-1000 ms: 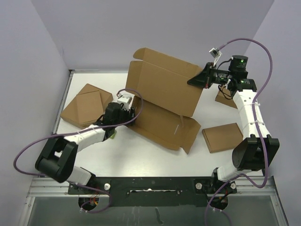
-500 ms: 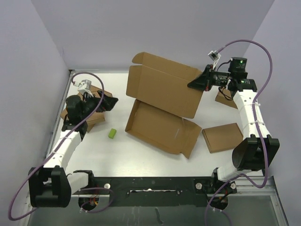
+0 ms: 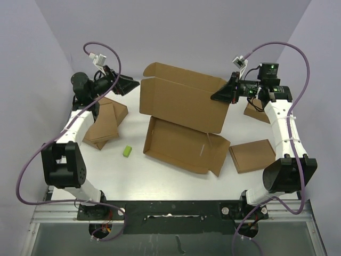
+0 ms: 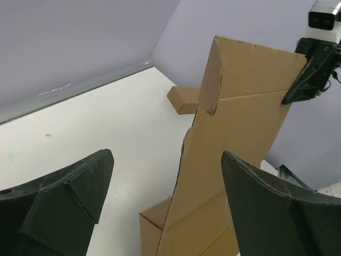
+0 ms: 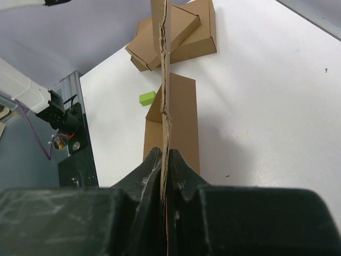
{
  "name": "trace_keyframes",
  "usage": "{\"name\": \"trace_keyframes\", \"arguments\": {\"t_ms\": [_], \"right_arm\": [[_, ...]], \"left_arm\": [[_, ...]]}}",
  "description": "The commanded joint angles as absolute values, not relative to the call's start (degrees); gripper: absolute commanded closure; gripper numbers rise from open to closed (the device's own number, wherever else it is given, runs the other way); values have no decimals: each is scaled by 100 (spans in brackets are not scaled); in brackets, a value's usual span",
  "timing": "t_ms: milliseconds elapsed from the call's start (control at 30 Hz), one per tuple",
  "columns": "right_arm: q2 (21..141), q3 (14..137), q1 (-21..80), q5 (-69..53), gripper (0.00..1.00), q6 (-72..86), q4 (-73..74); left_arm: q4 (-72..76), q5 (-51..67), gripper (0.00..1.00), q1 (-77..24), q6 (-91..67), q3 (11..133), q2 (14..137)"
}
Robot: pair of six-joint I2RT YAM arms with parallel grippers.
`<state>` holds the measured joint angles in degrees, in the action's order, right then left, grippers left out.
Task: Fold the paper box
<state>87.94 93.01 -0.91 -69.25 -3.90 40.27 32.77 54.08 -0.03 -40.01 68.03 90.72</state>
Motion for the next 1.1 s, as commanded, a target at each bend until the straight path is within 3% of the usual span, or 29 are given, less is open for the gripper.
{"name": "trace_keyframes", "arguments": {"t_ms": [0,333,567,767,833,1067], "right_arm": [[8858,9696,10,-7207,100,-744,4216],[8946,9861,87,-7241,100,-853,4355],[8960,9888,123,-7375,100,-844,4352],[8979,9920,127,-7383,100,-866,4367],[9010,9952,123,-7356,100,-869,4381],[9106,10056,122,-6984,97,-1046,4534]], "left_arm": [[3863,6460,19,-51,-4241,7721,9685],[4538,6673,25,-546,-4327,7808,10159],[4820,6654,47,-723,-4416,7980,10542],[6368,6962,81,-758,-5556,7956,10970],[6890,7003,98,-741,-5970,7980,11089],[7288,6661,100,-588,-6084,7627,10885]]}}
